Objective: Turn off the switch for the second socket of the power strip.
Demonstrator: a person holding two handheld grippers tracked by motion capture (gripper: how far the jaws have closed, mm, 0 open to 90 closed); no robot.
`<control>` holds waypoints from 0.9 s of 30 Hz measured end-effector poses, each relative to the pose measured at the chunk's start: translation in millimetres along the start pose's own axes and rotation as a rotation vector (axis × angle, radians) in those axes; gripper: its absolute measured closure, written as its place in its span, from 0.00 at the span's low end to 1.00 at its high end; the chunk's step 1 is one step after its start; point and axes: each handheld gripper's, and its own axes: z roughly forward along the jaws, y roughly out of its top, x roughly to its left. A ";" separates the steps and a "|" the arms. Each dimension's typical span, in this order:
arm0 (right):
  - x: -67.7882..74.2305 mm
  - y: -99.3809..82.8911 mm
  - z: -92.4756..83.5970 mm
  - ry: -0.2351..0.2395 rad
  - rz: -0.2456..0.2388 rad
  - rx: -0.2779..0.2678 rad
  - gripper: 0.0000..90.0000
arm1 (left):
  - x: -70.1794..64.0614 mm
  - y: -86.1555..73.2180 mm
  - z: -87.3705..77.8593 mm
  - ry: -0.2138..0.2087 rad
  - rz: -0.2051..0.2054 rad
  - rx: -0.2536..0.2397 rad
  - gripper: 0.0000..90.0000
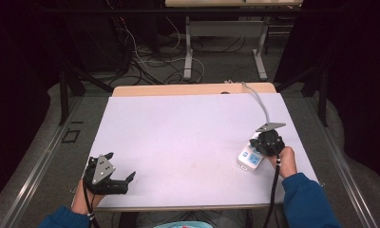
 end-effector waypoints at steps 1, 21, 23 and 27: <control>-0.2 0.3 -0.7 0.003 -0.002 -0.003 1.00 | -0.1 0.0 0.1 -0.001 0.000 0.000 0.01; -3.0 5.4 -15.1 0.069 0.044 -0.081 0.21 | -0.1 -0.1 0.0 -0.004 0.000 0.000 0.01; -3.5 5.4 -16.1 0.077 0.032 -0.091 0.16 | 0.0 -0.2 -0.1 -0.003 0.000 0.000 0.01; -3.5 5.2 -19.8 0.096 0.034 -0.107 0.06 | -0.2 -0.2 -0.1 -0.003 0.001 0.000 0.01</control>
